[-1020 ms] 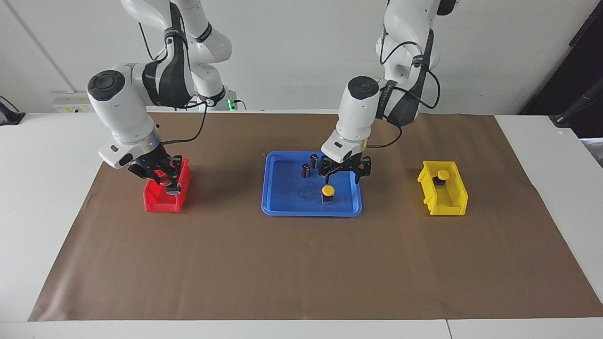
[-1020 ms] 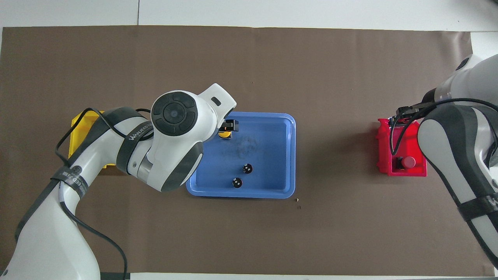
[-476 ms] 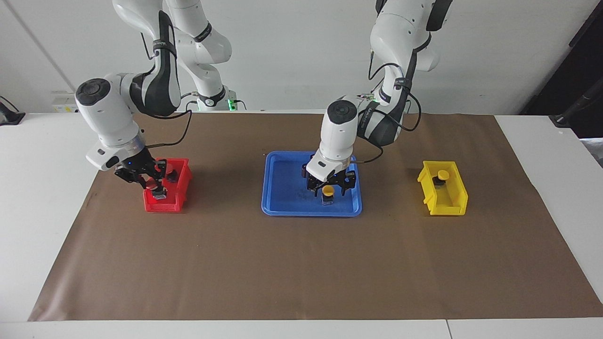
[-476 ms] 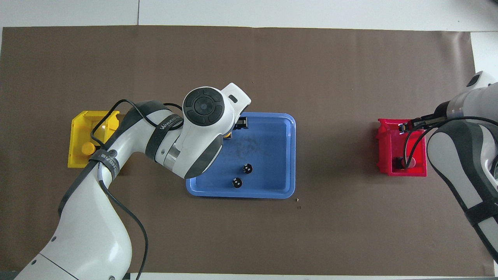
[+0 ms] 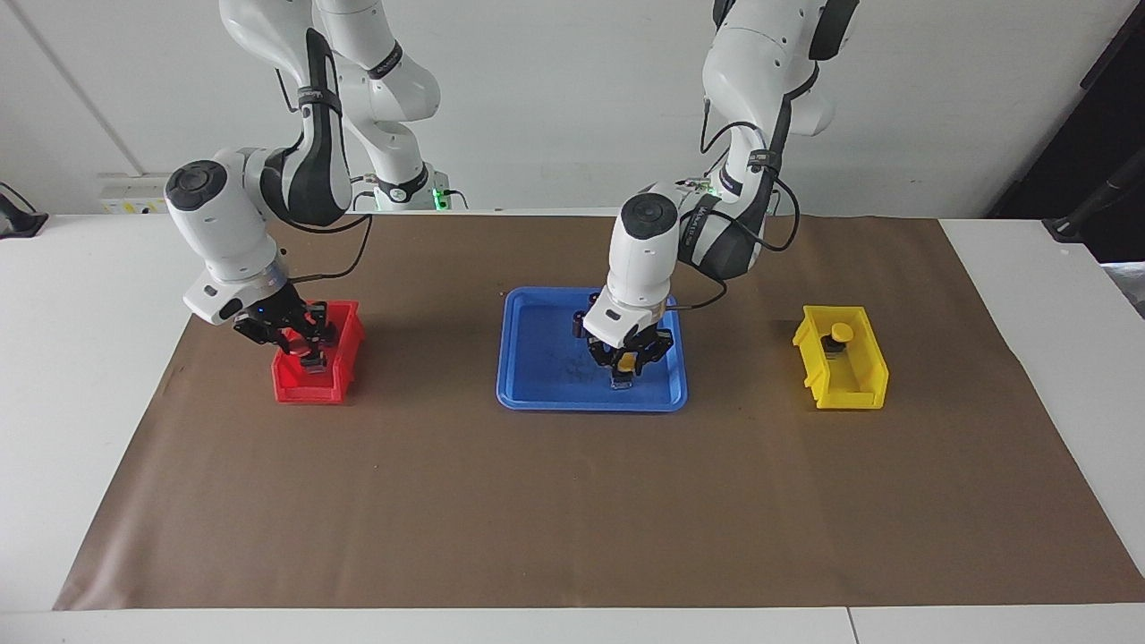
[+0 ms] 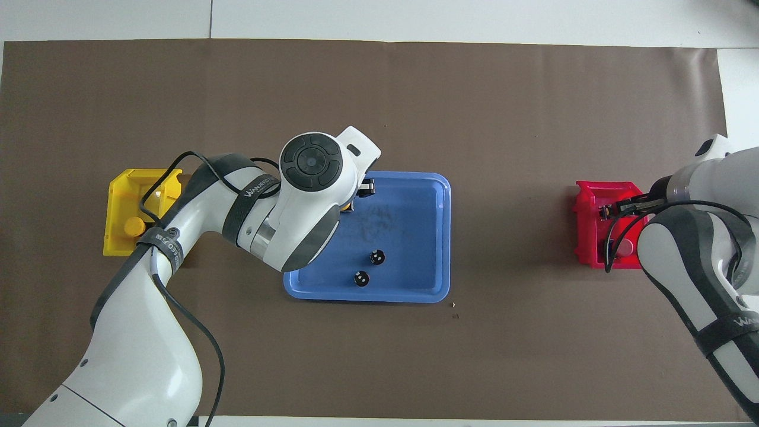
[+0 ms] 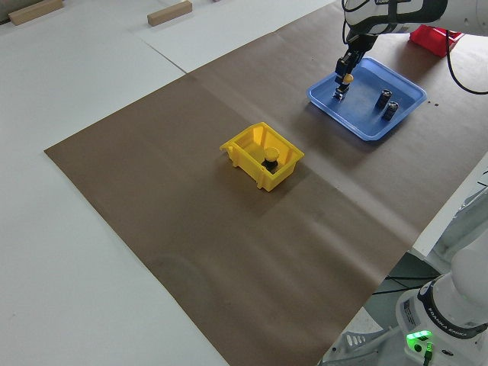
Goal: Sort red and yellow buttons by color
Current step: 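Grasp the second yellow button with the left gripper while the right gripper releases, then carry the yellow button to the yellow bin while the right gripper withdraws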
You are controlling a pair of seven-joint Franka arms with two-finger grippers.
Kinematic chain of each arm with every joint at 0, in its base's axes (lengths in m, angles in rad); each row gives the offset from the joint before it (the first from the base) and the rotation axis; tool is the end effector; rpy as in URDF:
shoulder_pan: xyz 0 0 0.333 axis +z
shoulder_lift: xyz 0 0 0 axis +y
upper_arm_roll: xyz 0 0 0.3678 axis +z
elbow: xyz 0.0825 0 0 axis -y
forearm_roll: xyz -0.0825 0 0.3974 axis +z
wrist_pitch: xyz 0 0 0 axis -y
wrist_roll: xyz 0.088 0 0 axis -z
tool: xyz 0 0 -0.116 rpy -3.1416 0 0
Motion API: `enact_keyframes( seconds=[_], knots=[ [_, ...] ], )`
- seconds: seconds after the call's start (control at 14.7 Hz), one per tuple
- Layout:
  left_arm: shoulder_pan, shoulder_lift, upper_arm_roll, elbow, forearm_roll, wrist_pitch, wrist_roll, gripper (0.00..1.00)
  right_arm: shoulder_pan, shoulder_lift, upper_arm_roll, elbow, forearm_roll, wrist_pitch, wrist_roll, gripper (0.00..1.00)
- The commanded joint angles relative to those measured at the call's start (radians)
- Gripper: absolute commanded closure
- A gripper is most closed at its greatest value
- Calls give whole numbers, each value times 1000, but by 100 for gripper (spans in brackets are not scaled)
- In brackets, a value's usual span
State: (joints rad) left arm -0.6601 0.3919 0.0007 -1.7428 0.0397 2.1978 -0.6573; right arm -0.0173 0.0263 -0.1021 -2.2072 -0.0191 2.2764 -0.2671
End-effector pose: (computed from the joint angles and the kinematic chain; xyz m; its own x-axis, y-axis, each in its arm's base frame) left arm 0.5478 -0.4226 0.3885 0.9972 -0.0240 0.0703 -0.0248 -0.9996 0.0115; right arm 0.5451 -0.0658 0.4070 0.9865 0.1596 0.0367 0.1586 -0.9869 0.0284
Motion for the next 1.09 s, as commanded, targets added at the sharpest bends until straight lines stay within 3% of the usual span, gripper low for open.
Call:
enact_keyframes(
  seconds=[0.0,0.14,0.27,0.48,0.61,0.75,0.95,1.02],
  knots=[
    [-13,4,10,22,6,-27,-31,99,-15,-23,13,-68,10,79,0,80],
    [-9,7,10,61,5,-70,-28,99,-12,-25,13,-80,10,95,-1,80],
    [3,19,13,152,6,-198,-19,99,-12,-29,13,-97,10,110,0,76],
    [95,-34,18,190,11,-314,57,99,-12,-29,13,-92,10,107,-6,37],
    [211,-77,18,190,9,-357,227,99,-12,-22,13,-63,10,88,-12,31],
    [348,-102,18,187,9,-380,435,99,-21,-11,13,6,5,-6,-40,30],
    [500,-105,19,189,17,-382,687,99,-23,-8,13,165,7,-188,-52,19],
    [523,-107,19,177,17,-371,735,99,-17,-11,13,216,11,-242,-43,5]
  ],
)
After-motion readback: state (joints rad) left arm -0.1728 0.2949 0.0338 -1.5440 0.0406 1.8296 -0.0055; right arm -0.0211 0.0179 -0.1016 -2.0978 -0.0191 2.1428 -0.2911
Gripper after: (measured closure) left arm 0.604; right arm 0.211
